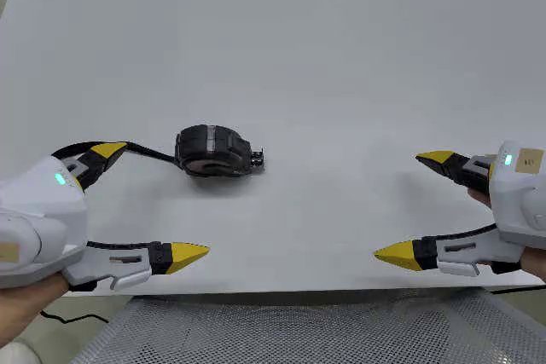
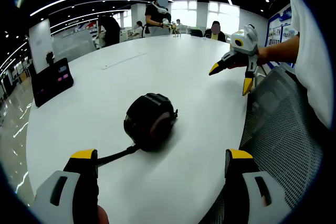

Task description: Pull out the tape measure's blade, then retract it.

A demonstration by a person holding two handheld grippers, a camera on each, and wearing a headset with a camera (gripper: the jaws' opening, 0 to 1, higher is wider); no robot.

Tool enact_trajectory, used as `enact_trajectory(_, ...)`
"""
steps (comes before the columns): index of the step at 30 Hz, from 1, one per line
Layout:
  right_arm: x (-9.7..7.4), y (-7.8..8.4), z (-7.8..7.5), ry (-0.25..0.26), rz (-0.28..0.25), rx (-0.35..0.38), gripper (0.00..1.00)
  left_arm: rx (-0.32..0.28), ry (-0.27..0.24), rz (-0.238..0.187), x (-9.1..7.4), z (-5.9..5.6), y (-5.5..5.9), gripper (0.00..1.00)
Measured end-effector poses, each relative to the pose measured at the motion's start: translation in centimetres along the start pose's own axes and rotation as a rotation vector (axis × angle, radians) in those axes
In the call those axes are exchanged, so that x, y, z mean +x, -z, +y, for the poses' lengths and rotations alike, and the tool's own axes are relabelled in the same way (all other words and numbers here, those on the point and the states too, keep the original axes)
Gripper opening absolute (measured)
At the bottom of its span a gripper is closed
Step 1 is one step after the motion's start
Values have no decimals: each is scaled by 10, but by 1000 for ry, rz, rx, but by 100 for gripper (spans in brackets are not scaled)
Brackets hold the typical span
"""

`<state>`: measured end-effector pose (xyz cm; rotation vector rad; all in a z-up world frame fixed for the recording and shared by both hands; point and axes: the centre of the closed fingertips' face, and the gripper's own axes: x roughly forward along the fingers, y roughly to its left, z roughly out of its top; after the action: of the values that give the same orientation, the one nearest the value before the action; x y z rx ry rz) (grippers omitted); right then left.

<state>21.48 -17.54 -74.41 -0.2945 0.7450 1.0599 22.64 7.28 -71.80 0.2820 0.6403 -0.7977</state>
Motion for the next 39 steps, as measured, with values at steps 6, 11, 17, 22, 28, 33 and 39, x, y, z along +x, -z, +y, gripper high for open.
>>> enact_trajectory(6,0,-2,-2,6,-6,-4,89,0,1,2,0,0,0,99)
enact_trajectory(11,-1,-4,-3,10,-10,-5,91,-3,1,1,0,0,0,99)
enact_trajectory(17,-1,-6,-3,11,-19,-2,92,-11,-2,-2,0,1,-1,99)
enact_trajectory(22,0,-6,-2,7,-23,0,89,-26,2,-8,0,2,-2,99)
enact_trajectory(28,0,-5,-1,4,-22,-1,88,-23,5,-8,1,2,-2,99)
enact_trajectory(33,0,-5,-1,5,-22,-3,88,-23,10,-6,2,1,-1,99)
enact_trajectory(39,0,-6,-1,0,-22,-7,88,-23,24,-5,2,0,-2,99)
